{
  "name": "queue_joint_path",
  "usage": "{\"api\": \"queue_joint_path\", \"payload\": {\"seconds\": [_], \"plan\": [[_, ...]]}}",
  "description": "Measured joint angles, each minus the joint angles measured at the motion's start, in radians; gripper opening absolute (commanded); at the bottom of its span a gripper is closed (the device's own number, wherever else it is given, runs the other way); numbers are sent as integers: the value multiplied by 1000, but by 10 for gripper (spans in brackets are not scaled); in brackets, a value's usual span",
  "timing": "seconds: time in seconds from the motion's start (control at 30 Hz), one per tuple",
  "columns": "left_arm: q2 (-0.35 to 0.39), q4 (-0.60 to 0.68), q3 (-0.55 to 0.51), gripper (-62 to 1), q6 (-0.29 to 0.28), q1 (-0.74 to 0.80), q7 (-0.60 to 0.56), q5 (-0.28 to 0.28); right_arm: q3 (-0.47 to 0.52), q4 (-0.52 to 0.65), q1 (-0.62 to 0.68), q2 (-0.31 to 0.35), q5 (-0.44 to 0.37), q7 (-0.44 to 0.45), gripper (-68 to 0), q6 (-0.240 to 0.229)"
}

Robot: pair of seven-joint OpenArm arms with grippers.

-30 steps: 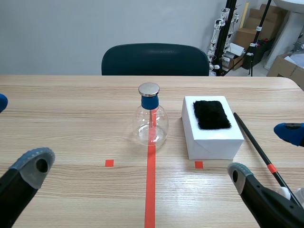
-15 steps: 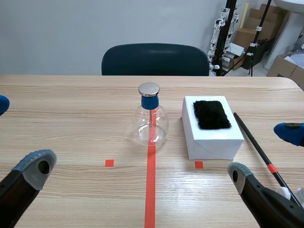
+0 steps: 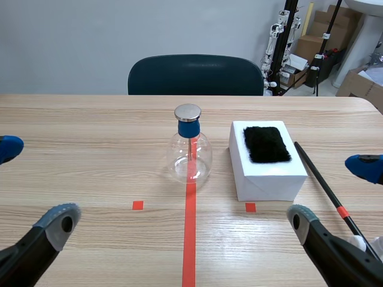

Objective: Do the electroscope experiment. return to the home posture

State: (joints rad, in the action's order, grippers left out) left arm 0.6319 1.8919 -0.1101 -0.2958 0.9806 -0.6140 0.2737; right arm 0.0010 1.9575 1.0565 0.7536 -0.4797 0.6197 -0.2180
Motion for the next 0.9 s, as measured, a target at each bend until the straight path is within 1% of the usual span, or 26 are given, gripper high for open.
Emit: {"api": "queue_joint_path", "payload": {"seconds": [0.37,0.47,0.9], "plan": [[0,0,0,14,0,0,6,0,0,0,0,0,0,0,-54,0],[0,0,0,14,-2,0,31,0,0,0,0,0,0,0,-54,0],[0,0,0,14,-3,0,30,0,0,0,0,0,0,0,-54,0]]}}
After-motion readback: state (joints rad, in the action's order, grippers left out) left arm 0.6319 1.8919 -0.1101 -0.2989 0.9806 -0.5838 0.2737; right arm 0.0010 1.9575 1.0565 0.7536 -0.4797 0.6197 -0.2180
